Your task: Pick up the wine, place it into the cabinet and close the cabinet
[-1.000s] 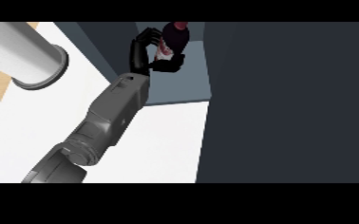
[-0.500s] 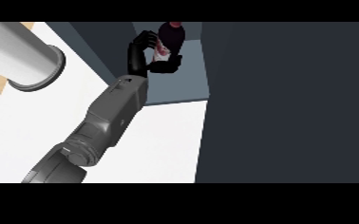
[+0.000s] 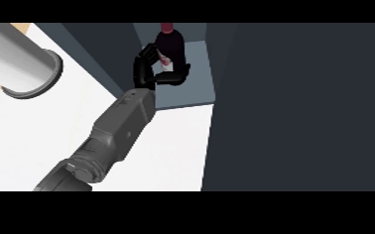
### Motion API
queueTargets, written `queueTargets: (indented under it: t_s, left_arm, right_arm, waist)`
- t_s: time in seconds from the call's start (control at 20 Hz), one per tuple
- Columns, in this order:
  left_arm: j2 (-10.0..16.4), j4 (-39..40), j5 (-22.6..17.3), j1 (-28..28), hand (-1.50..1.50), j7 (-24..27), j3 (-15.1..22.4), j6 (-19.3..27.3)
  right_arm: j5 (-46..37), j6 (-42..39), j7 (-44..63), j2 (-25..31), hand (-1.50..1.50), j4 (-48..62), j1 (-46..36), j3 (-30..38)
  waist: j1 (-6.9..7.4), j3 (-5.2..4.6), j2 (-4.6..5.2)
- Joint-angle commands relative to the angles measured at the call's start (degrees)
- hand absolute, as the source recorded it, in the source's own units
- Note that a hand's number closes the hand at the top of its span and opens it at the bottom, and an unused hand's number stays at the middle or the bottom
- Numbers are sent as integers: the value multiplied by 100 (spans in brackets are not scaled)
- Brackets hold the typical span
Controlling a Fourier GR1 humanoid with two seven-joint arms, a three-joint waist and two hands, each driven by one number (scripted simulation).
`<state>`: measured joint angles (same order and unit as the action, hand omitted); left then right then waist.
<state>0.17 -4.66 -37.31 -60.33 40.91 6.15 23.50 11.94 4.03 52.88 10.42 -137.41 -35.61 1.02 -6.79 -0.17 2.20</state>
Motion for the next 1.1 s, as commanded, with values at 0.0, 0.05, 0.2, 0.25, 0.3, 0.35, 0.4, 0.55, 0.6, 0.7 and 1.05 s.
queueTargets:
  t_s: [0.0,0.05,0.2,0.25,0.3,0.35,0.4,0.55,0.6,0.7,1.05]
  left_arm:
    - [-16,-8,-123,256,150,55,-93,-364]
    - [-16,-42,-124,379,150,126,-38,-412]
    - [-17,-128,-216,457,150,204,-41,-511]
    - [-17,-113,-266,661,150,361,-61,-503]
    - [-17,-161,-286,718,150,357,-10,-635]
    - [-17,-95,-294,481,150,128,-44,-596]
    - [-17,-148,-368,609,150,278,-58,-545]
    - [-17,-163,-441,956,150,295,59,-787]
    - [-17,-140,-448,715,150,37,90,-638]
    - [-17,-173,-473,1024,150,299,183,-622]
    - [-17,-315,-580,1057,150,255,412,-414]
  right_arm:
    - [113,-14,-86,-131,-150,-252,173,-122]
    - [237,-71,-67,-11,-150,-65,12,72]
    - [183,-9,76,-71,-150,-205,-3,-90]
    - [253,-12,191,-69,-150,-394,80,-135]
    - [217,-97,-142,-149,-150,-64,183,-90]
    - [155,-82,-94,-136,-150,-78,170,-119]
    - [354,-180,12,-21,-150,-3,74,-14]
    - [253,-80,-14,-172,-150,-125,108,-158]
    - [370,-91,-74,-150,-150,-107,18,11]
    - [348,-92,-64,-190,-150,6,-55,-65]
    - [464,-196,-160,-198,-150,114,-4,-22]
  waist:
    - [-24,1,8]
    - [-70,0,-2]
    - [-156,-6,-29]
    - [-188,-6,-43]
    - [-179,-2,-6]
    - [-197,-4,17]
    - [-204,-4,-5]
    - [-269,-9,-21]
    - [-335,-5,-11]
    - [-358,-12,-4]
    - [-406,-13,-2]
